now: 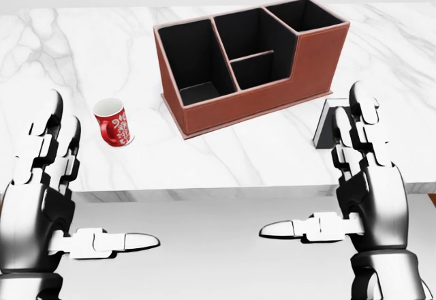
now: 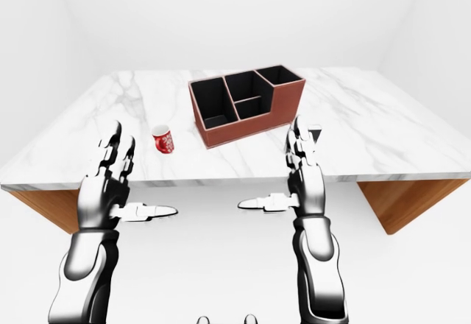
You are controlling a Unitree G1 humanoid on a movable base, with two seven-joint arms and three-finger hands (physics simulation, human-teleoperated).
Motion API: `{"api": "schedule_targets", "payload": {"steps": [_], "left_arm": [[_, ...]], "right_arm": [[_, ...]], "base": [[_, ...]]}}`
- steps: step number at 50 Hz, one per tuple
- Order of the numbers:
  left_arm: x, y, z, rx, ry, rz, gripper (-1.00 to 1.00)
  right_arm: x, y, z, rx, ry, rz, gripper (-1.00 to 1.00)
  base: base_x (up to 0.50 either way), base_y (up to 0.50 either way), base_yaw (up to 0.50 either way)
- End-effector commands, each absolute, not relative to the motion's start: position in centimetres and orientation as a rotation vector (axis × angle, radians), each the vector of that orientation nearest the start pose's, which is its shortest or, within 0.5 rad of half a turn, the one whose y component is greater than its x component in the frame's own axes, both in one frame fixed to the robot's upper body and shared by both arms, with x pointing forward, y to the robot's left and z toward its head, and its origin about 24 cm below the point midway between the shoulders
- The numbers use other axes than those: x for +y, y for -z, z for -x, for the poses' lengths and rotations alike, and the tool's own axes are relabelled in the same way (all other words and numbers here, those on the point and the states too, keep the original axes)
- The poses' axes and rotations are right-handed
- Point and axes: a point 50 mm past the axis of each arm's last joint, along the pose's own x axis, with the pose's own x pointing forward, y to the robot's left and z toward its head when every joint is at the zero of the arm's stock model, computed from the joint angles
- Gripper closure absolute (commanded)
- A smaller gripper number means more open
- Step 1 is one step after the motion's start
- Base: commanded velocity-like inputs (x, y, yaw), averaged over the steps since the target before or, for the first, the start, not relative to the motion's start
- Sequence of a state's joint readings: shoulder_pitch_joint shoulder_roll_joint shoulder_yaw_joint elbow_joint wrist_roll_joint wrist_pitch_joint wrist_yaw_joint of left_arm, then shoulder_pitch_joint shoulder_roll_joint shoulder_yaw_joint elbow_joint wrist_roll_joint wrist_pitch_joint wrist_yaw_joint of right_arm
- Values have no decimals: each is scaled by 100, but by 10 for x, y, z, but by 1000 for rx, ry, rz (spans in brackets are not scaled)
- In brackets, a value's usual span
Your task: Pick up the book and place it in the back compartment of the caddy.
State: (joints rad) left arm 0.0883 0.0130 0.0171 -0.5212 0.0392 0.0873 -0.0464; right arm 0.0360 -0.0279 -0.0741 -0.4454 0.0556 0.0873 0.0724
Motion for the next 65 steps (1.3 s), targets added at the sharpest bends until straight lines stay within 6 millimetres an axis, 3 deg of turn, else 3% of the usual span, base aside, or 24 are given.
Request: {"api": "schedule_targets", "payload": {"steps": [1,9,44,65], "left_arm": [[159,-148,-214,-416,-11,-85,-95],[159,-150,-213,-424,-14,-92,-95],[157,-152,-212,-436,-6,-102,-95],[157,-157,-211,-456,3,-111,-95]], "right_arm": [[-169,-150,-226,-428,-14,11,-100],[-170,-161,-221,-476,-17,16,-100],[-171,-162,-223,-483,-11,20,-100],[-167,-165,-217,-498,-30,45,-100]], "base": [[50,0,0],[50,0,0],[50,0,0],[0,0,0]]}}
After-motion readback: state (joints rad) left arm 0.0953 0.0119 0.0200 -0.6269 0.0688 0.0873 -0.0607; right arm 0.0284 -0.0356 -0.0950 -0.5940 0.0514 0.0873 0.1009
